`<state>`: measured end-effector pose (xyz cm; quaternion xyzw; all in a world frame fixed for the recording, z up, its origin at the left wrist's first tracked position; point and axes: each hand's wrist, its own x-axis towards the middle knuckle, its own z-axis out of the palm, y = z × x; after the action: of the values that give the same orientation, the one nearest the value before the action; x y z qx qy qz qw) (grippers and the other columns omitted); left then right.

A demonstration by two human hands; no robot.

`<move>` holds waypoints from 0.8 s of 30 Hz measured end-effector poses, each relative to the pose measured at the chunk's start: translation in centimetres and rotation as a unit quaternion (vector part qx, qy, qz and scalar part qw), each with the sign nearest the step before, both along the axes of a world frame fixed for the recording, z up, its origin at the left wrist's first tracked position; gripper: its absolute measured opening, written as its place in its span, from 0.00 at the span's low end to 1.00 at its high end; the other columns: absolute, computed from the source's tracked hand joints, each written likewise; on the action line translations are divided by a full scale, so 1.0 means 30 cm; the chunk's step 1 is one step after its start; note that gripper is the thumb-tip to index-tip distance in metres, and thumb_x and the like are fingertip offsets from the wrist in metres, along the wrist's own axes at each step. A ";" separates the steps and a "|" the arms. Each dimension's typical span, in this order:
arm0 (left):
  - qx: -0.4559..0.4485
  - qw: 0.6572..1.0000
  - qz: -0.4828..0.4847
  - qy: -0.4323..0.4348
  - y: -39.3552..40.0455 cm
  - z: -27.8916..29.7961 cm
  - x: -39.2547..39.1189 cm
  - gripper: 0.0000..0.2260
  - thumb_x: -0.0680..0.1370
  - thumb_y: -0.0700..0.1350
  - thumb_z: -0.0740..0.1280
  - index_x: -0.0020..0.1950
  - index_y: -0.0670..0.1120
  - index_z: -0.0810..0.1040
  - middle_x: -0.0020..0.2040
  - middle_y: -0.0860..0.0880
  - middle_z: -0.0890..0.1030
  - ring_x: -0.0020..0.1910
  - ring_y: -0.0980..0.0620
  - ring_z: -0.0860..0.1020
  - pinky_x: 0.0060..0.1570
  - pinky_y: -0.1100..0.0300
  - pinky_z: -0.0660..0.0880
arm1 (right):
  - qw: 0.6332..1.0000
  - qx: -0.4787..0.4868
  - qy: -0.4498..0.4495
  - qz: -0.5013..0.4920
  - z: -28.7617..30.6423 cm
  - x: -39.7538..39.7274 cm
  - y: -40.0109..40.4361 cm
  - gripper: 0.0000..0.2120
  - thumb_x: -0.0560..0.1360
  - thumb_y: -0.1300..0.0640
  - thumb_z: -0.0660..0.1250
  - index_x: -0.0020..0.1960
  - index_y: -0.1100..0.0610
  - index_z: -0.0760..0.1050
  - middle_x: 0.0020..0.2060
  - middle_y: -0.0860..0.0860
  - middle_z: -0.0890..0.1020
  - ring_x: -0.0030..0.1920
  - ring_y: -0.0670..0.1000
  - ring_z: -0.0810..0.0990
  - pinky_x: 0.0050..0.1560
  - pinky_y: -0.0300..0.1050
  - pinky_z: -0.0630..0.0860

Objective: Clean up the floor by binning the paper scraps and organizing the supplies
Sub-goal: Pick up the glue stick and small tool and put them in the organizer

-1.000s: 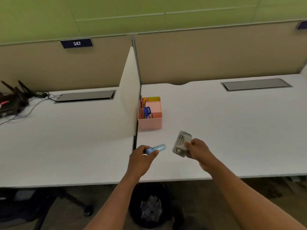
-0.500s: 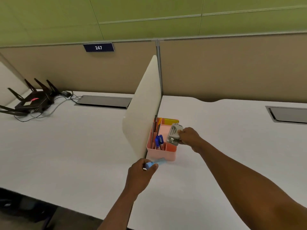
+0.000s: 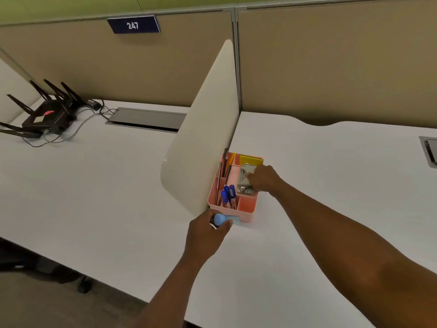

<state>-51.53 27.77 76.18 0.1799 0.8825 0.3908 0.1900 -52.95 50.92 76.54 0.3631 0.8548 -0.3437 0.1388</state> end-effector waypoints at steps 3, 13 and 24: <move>-0.005 1.000 -0.014 0.006 0.055 0.004 -0.010 0.09 0.72 0.52 0.74 0.43 0.56 0.73 0.36 0.61 0.76 0.36 0.62 0.77 0.36 0.80 0.69 | 0.996 0.032 0.041 -0.072 0.012 0.022 -0.016 0.26 0.77 0.46 0.65 0.66 0.61 0.65 0.59 0.59 0.72 0.58 0.59 0.76 0.51 0.49 0.75; 0.011 0.997 -0.029 0.074 0.158 -0.015 -0.003 0.10 0.72 0.45 0.75 0.50 0.43 0.81 0.39 0.56 0.77 0.34 0.64 0.73 0.38 0.82 0.68 | 0.973 -0.128 0.107 0.160 0.046 0.216 -0.144 0.18 0.74 0.44 0.69 0.59 0.50 0.73 0.54 0.48 0.80 0.49 0.48 0.76 0.45 0.37 0.71; -0.104 0.981 0.019 0.166 0.186 -0.084 -0.004 0.18 0.74 0.49 0.72 0.62 0.47 0.76 0.59 0.49 0.80 0.56 0.52 0.77 0.51 0.66 0.69 | 0.990 0.010 0.132 0.050 -0.006 0.210 -0.124 0.18 0.78 0.49 0.65 0.65 0.54 0.72 0.61 0.52 0.80 0.56 0.52 0.79 0.59 0.46 0.75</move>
<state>-51.66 33.34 73.66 0.2043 0.9408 0.2655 0.0512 -46.64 47.21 76.37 0.2729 0.8862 -0.3725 0.0377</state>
